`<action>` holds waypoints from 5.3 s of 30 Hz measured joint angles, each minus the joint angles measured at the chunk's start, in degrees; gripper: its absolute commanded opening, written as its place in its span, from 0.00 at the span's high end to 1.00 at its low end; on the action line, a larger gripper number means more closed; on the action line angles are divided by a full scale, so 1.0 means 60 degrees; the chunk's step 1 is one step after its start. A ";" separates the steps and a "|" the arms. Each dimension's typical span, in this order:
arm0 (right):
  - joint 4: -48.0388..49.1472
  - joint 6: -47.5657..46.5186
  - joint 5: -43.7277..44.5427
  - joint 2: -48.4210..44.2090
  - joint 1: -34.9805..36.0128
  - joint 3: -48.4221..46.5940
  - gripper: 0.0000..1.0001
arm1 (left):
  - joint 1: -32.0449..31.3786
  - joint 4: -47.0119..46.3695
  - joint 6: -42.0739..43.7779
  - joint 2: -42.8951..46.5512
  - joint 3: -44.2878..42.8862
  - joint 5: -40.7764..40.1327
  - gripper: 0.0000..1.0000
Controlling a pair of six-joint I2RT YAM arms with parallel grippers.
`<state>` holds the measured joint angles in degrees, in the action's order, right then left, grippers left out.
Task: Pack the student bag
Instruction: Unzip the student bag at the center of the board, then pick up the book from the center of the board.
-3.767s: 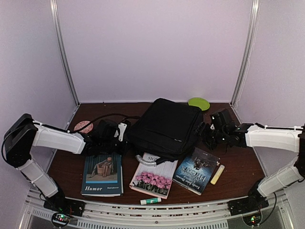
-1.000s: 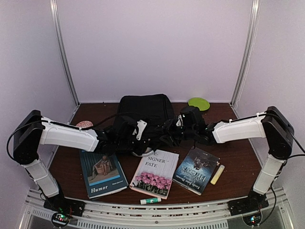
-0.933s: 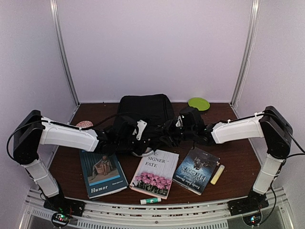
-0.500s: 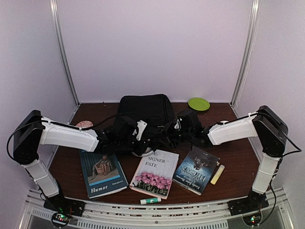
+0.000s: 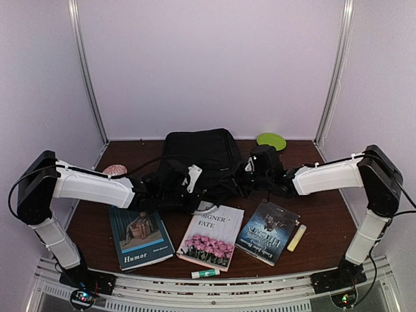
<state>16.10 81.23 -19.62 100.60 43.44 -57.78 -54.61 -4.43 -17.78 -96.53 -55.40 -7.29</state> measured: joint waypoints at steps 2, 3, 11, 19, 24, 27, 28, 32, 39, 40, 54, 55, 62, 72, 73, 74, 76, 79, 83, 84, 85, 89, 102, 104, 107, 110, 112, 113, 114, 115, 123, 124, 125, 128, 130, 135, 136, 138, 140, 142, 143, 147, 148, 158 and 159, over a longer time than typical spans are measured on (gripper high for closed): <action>-0.0306 -0.0284 0.0004 -0.0514 -0.0211 0.0197 1.00 | -0.0033 0.0022 0.0066 0.0055 0.0000 -0.0095 1.00; -0.0503 -0.0466 -0.0004 -0.0820 -0.0353 0.0299 1.00 | -0.0047 0.0033 0.0098 0.0091 0.0000 -0.0135 1.00; -0.1643 -0.1639 -0.0266 -0.2208 -0.1209 0.0648 1.00 | 0.0029 0.0044 0.0160 0.0488 0.0237 -0.0255 1.00; -0.2630 -0.2750 -0.0714 -0.2641 -0.1763 0.0652 1.00 | 0.0903 0.0069 -0.0080 0.0976 0.0922 -0.0036 1.00; -0.3140 -0.3351 -0.0984 -0.2688 -0.2058 0.0612 1.00 | 0.1519 0.0091 -0.0270 0.1137 0.1293 0.0044 1.00; -0.3497 -0.3716 -0.1144 -0.2688 -0.2080 0.0463 1.00 | 0.1723 0.0055 -0.0339 0.1140 0.1377 0.0197 1.00; -0.3595 -0.3840 -0.1217 -0.2688 -0.2098 0.0386 1.00 | 0.1781 0.0051 -0.0353 0.1140 0.1384 0.0226 1.00; -0.4091 -0.4335 -0.1483 -0.2667 -0.2138 -0.0026 1.00 | 0.2051 0.0011 -0.0375 0.1140 0.1392 0.0302 1.00; -0.4856 -0.5100 -0.1909 -0.2492 -0.2171 -0.0572 1.00 | 0.2437 -0.0102 -0.0379 0.0732 0.1319 0.0397 1.00; -0.4962 -0.5187 -0.1945 -0.2477 -0.2175 -0.0619 1.00 | 0.2477 -0.0109 -0.0379 0.0623 0.1282 0.0401 1.00; -0.5603 -0.5905 -0.2288 -0.2335 -0.2248 -0.0699 1.00 | 0.2816 0.0018 -0.0117 -0.0062 0.0535 0.0517 0.49; -0.5614 -0.5912 -0.2291 -0.2335 -0.2259 -0.0699 1.00 | 0.2838 0.0102 -0.0113 0.0055 0.0539 0.0503 0.44; -0.5599 -0.5825 -0.2295 -0.2335 -0.2266 -0.0703 1.00 | 0.2677 0.0623 0.0098 0.2288 0.1013 0.0408 0.02; -0.5049 -0.5286 -0.2484 -0.2280 -0.2266 -0.0699 1.00 | 0.0426 0.1661 0.1821 0.2262 -0.0448 0.0193 0.02; -0.4969 -0.5213 -0.2524 -0.2284 -0.2266 -0.0696 1.00 | 0.0372 0.1741 0.2007 0.1982 -0.0736 0.0255 0.02; -0.4889 -0.5125 -0.2565 -0.2280 -0.2266 -0.0692 1.00 | 0.0350 0.1778 0.2160 0.1687 -0.0998 0.0317 0.02; -0.4783 -0.5002 -0.2616 -0.2284 -0.2266 -0.0685 1.00 | 0.0353 0.1876 0.2433 0.1169 -0.1392 0.0397 0.02; -0.4648 -0.4852 -0.2725 -0.2284 -0.2262 -0.0659 1.00 | 0.0361 0.2120 0.2761 0.0401 -0.2022 0.0423 0.02; -0.4568 -0.4696 -0.2798 -0.2284 -0.2259 -0.0612 1.00 | 0.0361 0.2361 0.3136 -0.0419 -0.2765 0.0466 0.02; -0.4550 -0.4674 -0.2816 -0.2288 -0.2255 -0.0612 1.00 | 0.0361 0.2393 0.3202 -0.0514 -0.2852 0.0495 0.02; -0.4528 -0.4663 -0.2838 -0.2288 -0.2251 -0.0612 1.00 | 0.0361 0.2473 0.3275 -0.0583 -0.2932 0.0510 0.02; -0.4499 -0.4641 -0.2954 -0.2288 -0.2215 -0.0616 1.00 | 0.0361 0.2725 0.3555 -0.0856 -0.3399 0.0499 0.02; -0.4867 -0.4805 -0.3016 -0.1872 -0.2135 -0.1596 1.00 | 0.0361 0.3104 0.3719 -0.1912 -0.4484 -0.0182 0.97; -0.4918 -0.4863 -0.3016 -0.1621 -0.2116 -0.1934 1.00 | 0.0361 0.3111 0.3628 -0.1912 -0.4554 -0.0499 1.00; -0.5013 -0.5038 -0.2998 -0.1188 -0.2095 -0.2524 0.90 | 0.0382 0.3107 0.3468 -0.1894 -0.4594 -0.1027 1.00; -0.5235 -0.5322 -0.2932 -0.0761 -0.2055 -0.3198 0.57 | 0.0470 0.3093 0.3173 -0.1851 -0.4594 -0.1494 1.00; -0.5289 -0.5490 -0.2754 -0.0645 -0.1996 -0.3515 0.45 | 0.0565 0.3115 0.2943 -0.1800 -0.4594 -0.1785 1.00; -0.5300 -0.5482 -0.2685 -0.0648 -0.1960 -0.3595 0.41 | 0.0619 0.3129 0.2830 -0.1778 -0.4594 -0.1905 1.00; -0.5275 -0.5643 -0.2561 -0.0667 -0.1927 -0.3672 0.39 | 0.0678 0.3169 0.2703 -0.1734 -0.4594 -0.2025 1.00; -0.5278 -0.5657 -0.2455 -0.0685 -0.1916 -0.3719 0.37 | 0.0743 0.3217 0.2568 -0.1694 -0.4594 -0.2138 1.00; -0.5530 -0.6204 -0.1089 -0.1453 -0.1953 -0.3180 0.34 | 0.1337 0.4455 0.1071 -0.1657 -0.5661 -0.2936 1.00; -0.5555 -0.6244 -0.0892 -0.1741 -0.1963 -0.2900 0.35 | 0.1421 0.4605 0.0812 -0.1661 -0.5847 -0.3013 1.00; -0.5544 -0.6273 -0.0707 -0.2044 -0.1967 -0.2608 0.36 | 0.1486 0.4703 0.0597 -0.1661 -0.5971 -0.3067 1.00; -0.5453 -0.6335 -0.0120 -0.3166 -0.1916 -0.1475 0.38 | 0.1687 0.5034 -0.0157 -0.1679 -0.6295 -0.3144 1.00; -0.5268 -0.6335 0.0302 -0.3869 -0.1752 -0.0612 0.39 | 0.1781 0.5337 -0.0612 -0.1778 -0.6590 -0.3158 1.00; -0.4768 -0.6105 0.1049 -0.4841 -0.0794 0.1526 0.41 | 0.1861 0.5847 -0.1417 -0.2441 -0.7606 -0.3177 1.00; -0.4645 -0.5978 0.1122 -0.4860 -0.0583 0.1934 0.41 | 0.1861 0.5854 -0.1504 -0.2626 -0.7766 -0.3169 1.00; -0.4477 -0.5741 0.1235 -0.4863 -0.0259 0.2557 0.41 | 0.1851 0.5894 -0.1654 -0.3053 -0.8036 -0.3169 1.00; -0.4328 -0.5501 0.1366 -0.4911 0.0011 0.3115 0.41 | 0.1858 0.5923 -0.1752 -0.3475 -0.8185 -0.3166 1.00; -0.4204 -0.5231 0.1483 -0.5020 0.0270 0.3519 0.42 | 0.1865 0.5985 -0.1821 -0.3832 -0.8215 -0.3107 0.89; -0.4153 -0.5133 0.1534 -0.5060 0.0386 0.3625 0.42 | 0.1872 0.6000 -0.1851 -0.3985 -0.8215 -0.3053 0.75; -0.3909 -0.4845 0.1606 -0.5089 0.0736 0.3672 0.42 | 0.1945 0.6051 -0.1905 -0.4258 -0.8215 -0.2648 0.19; -0.3850 -0.4783 0.1606 -0.5089 0.0790 0.3672 0.42 | 0.1993 0.6047 -0.1883 -0.4248 -0.8215 -0.2546 0.08; -0.2885 -0.3880 0.1603 -0.4397 0.1188 0.3672 0.44 | 0.2127 0.5796 -0.2218 -0.1479 -0.6113 -0.1577 0.02; -0.2750 -0.3748 0.1592 -0.4222 0.1235 0.3672 0.44 | 0.2069 0.5683 -0.2317 -0.0787 -0.5592 -0.1581 0.02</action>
<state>-0.40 58.74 -10.07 75.26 50.85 -35.75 -42.19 29.67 -31.68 -101.25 -88.95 -16.78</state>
